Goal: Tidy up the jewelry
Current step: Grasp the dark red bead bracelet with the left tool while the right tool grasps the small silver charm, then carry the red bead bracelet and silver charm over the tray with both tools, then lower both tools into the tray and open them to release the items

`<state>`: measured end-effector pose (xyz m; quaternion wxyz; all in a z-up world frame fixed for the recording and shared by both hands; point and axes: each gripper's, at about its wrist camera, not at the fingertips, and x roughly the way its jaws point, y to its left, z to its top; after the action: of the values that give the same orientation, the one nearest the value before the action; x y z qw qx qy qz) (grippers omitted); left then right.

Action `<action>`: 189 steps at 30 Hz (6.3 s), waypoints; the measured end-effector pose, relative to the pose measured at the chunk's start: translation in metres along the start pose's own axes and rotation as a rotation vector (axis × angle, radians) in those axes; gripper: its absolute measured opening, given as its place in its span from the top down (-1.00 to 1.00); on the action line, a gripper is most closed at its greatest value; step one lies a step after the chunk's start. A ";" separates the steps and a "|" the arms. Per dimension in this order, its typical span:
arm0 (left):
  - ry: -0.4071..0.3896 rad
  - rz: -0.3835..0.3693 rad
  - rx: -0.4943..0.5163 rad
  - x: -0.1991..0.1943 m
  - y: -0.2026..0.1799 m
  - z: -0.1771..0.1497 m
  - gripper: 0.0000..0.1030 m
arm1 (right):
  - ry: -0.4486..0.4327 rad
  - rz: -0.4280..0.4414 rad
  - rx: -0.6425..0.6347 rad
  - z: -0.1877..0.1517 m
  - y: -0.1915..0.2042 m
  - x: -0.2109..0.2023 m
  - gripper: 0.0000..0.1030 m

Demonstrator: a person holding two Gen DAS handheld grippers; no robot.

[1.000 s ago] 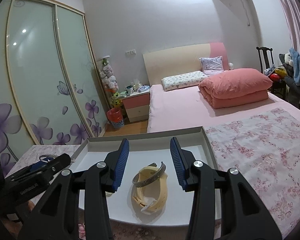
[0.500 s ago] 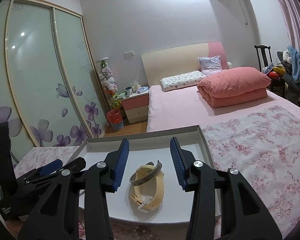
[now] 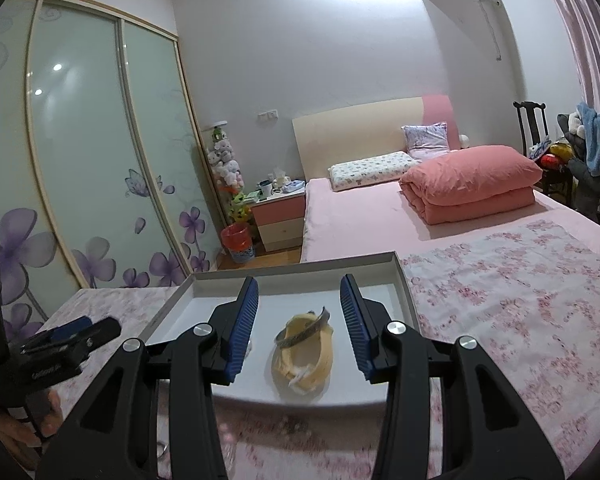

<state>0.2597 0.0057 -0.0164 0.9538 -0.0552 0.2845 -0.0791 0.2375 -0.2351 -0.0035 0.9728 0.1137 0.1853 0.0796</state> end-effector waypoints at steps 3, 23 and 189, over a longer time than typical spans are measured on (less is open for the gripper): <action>0.019 -0.007 0.029 -0.018 0.003 -0.016 -0.53 | 0.005 0.011 -0.008 -0.006 0.001 -0.017 0.14; 0.320 -0.095 0.274 -0.022 -0.083 -0.109 -0.40 | 0.097 0.039 -0.003 -0.053 -0.001 -0.060 0.14; -0.002 -0.029 0.103 0.101 -0.058 0.021 0.18 | -0.015 -0.043 0.009 0.005 -0.001 0.063 0.21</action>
<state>0.3477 -0.0683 -0.0447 0.9544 -0.0104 0.2785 -0.1073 0.2971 -0.2244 -0.0203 0.9752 0.1145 0.1805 0.0571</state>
